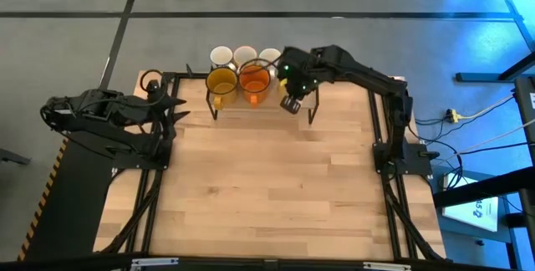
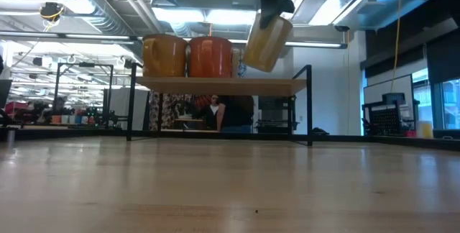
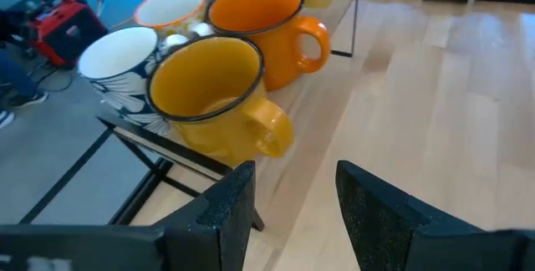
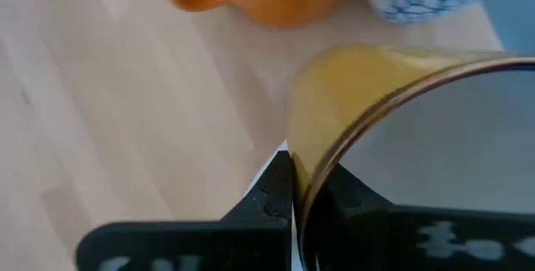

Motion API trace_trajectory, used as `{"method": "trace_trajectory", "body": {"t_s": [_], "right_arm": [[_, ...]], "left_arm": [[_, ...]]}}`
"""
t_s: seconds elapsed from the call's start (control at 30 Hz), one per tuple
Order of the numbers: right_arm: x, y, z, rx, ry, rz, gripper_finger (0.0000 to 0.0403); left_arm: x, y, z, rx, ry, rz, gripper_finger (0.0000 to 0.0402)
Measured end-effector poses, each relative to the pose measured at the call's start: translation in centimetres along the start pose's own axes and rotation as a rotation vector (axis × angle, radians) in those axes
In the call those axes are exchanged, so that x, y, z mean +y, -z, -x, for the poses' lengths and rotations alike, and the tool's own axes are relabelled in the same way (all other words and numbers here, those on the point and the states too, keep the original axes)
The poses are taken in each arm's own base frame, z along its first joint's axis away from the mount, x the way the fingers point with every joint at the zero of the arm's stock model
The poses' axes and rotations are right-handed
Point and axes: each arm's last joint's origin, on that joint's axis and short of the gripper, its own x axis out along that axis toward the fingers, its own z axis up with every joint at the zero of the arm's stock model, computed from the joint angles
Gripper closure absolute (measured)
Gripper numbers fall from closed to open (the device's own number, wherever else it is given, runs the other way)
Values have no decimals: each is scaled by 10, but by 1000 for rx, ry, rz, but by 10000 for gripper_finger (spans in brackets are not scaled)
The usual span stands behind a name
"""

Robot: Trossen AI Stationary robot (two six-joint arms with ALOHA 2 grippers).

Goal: Place coffee mugs
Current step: Put the light yellow mug on the shelf

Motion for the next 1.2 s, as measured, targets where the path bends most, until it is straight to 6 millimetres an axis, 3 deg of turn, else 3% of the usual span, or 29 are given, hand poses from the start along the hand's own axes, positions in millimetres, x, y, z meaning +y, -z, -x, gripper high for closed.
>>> {"method": "trace_trajectory", "body": {"t_s": [0.2, 0.6, 1.2], "right_arm": [[-19, -5, -9, 12, -29, -22, 399], [-11, -13, -28, 10, -68, 49, 395], [-10, -23, -38, -54, -84, -19, 309]], "left_arm": [[0, 0, 0, -5, -13, 31, 239], [0, 0, 0, -5, -13, 80, 239], [0, 0, 0, -4, -8, 80, 239]]}}
